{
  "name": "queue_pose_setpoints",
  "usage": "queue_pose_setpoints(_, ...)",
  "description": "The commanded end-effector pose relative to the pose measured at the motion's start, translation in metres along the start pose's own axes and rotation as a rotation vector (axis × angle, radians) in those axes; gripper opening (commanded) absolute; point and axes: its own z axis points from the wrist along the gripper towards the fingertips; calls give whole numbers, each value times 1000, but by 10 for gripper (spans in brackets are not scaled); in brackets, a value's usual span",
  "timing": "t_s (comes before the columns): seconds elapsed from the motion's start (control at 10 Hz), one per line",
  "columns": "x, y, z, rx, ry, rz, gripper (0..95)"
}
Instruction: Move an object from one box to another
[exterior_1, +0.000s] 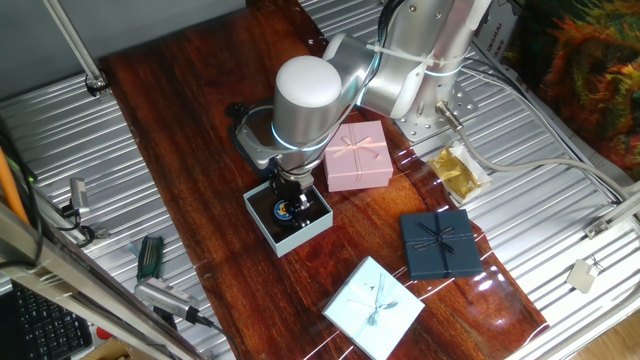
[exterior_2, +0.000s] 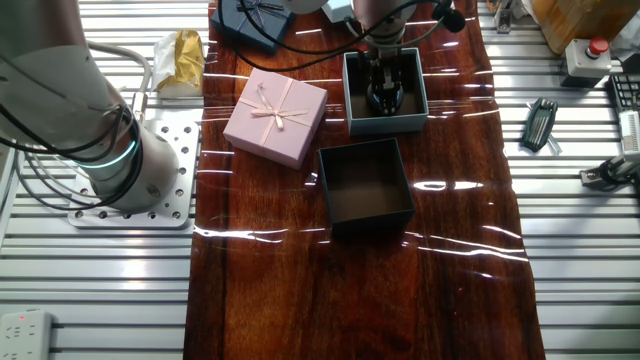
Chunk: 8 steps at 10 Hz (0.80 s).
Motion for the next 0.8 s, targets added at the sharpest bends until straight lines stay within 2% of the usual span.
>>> queue_pose_setpoints(0.1, 0, 0, 0, 0, 0, -2, 380)
queue_pose_setpoints(0.8, 0, -1, 0, -4, -4, -9, 380)
